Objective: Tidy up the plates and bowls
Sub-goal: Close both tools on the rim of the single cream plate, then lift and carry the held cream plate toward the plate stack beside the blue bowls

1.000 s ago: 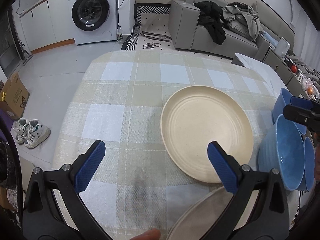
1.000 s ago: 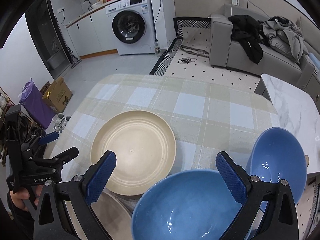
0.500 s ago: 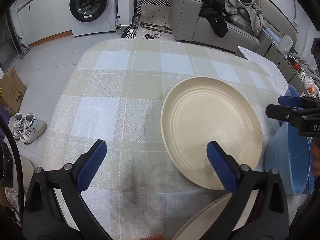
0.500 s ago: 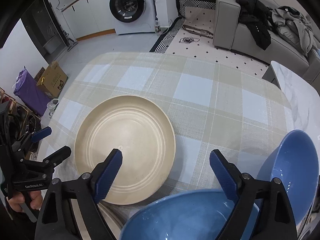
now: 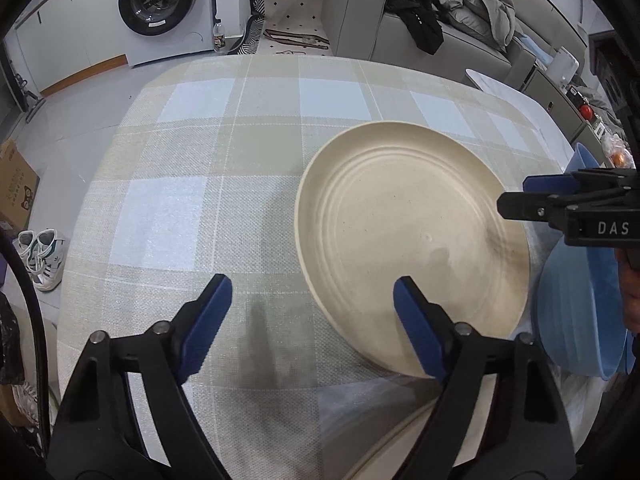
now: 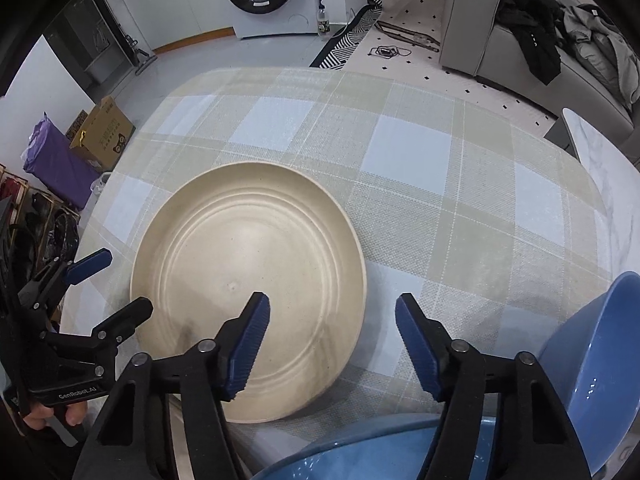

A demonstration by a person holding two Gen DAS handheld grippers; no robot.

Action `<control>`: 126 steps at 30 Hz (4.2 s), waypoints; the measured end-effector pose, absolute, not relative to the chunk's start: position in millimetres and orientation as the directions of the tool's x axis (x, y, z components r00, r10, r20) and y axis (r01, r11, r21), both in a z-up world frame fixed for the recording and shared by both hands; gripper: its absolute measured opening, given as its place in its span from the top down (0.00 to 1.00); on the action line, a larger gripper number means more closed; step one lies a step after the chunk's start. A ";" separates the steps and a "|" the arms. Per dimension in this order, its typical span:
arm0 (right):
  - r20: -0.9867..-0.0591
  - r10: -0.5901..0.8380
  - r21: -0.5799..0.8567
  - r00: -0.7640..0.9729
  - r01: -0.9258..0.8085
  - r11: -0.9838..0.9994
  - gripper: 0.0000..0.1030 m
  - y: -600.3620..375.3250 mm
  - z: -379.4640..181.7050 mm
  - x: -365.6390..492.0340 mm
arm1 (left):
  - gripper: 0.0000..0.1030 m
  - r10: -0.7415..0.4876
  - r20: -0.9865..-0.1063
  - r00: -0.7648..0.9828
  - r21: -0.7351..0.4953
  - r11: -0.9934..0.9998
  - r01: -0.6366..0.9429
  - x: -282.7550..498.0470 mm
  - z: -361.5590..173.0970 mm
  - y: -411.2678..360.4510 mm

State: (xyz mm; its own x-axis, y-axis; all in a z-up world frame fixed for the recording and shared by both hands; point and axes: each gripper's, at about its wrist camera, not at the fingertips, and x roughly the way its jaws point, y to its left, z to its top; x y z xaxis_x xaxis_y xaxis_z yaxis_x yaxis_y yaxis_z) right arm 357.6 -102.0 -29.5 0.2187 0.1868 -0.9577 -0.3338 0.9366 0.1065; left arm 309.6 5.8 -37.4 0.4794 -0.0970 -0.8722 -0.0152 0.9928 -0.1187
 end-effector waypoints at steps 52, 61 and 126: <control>-0.921 0.171 0.039 0.349 -0.356 0.934 0.84 -99.3 10.9 325.3 | 0.77 -0.040 -0.801 0.598 -0.038 0.999 0.016 253.6 23.2 -5.6; -0.903 0.189 0.036 0.386 -0.369 0.929 0.84 -98.0 34.0 303.2 | 0.77 -0.028 -0.775 0.631 -0.030 1.000 0.008 219.8 49.9 -9.1; -0.748 0.292 0.125 0.597 -0.306 0.944 0.84 -118.9 48.7 104.1 | 0.77 -0.068 -0.710 0.701 0.000 0.995 0.096 21.6 84.8 -35.0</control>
